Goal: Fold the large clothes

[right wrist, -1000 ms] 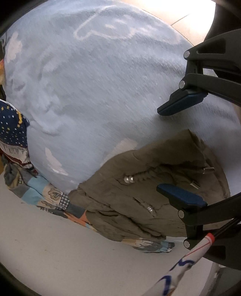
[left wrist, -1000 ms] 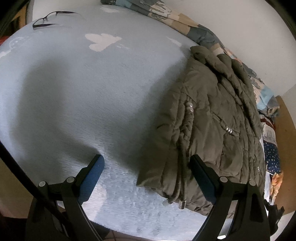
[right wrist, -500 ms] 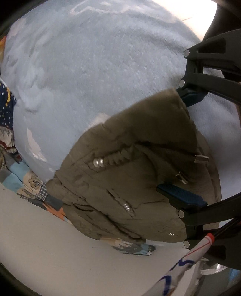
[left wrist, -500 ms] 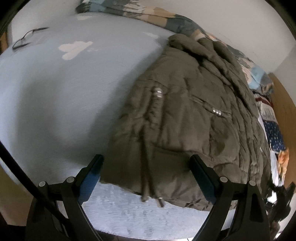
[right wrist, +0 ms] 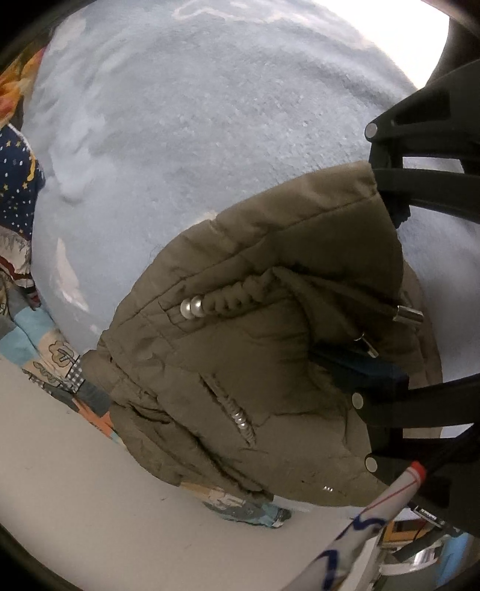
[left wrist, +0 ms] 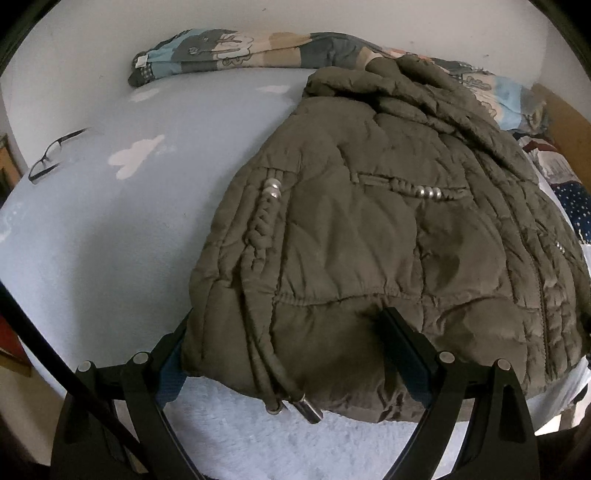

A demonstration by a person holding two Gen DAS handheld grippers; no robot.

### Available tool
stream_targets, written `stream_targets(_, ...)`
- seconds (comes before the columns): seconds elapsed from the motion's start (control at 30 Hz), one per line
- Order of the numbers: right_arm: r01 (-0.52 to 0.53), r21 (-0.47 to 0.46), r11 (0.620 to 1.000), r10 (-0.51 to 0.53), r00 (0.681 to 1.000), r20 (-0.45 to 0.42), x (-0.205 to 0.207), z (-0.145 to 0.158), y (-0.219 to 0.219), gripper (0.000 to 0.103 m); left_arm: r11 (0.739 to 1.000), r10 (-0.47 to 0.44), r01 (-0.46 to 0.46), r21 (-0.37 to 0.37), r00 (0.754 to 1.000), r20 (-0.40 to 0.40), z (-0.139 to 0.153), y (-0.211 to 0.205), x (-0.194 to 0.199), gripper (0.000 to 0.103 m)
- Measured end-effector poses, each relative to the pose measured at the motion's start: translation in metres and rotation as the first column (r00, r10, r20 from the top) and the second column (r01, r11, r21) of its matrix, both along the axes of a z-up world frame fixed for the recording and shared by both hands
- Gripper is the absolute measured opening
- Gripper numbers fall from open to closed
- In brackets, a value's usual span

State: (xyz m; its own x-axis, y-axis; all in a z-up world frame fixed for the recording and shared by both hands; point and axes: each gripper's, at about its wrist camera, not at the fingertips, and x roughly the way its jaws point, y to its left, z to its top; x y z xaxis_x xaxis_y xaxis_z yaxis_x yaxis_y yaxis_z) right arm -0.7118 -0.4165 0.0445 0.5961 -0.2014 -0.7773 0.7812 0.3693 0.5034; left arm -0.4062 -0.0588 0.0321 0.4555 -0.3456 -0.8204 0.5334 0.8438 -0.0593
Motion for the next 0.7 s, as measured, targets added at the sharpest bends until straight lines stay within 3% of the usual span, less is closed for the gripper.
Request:
stream_targets(0.17,-0.034,-0.061,0.998,0.033,0.999,-0.017,0.009,0.0,0.008,0.078,1.0,0.001,-0.001,0.006,1.0,0.014,-0.002,-0.001,-0.002,0.093)
stream_targets(0.27,-0.053,-0.095,0.994,0.051,0.998,-0.022,0.01,0.0,0.012,0.078,1.0,0.003,-0.003,0.011,1.0,0.022,-0.002,-0.003,-0.003,0.094)
stream_targets(0.4,-0.038,-0.065,0.997,0.039,0.999,0.012,0.005,-0.001,0.007,0.077,1.0,0.004,-0.005,0.016,1.0,0.031,-0.003,-0.004,-0.005,0.094)
stream_targets(0.57,0.042,0.012,0.999,-0.043,0.994,0.101,-0.008,-0.005,0.0,0.063,1.0,0.005,-0.006,0.031,0.999,0.045,-0.003,-0.006,-0.006,0.095)
stream_targets(0.7,0.071,0.072,0.995,-0.081,0.985,0.15,-0.016,-0.007,-0.004,0.062,0.998,0.002,-0.005,0.055,0.998,0.064,-0.003,-0.01,-0.007,0.097)
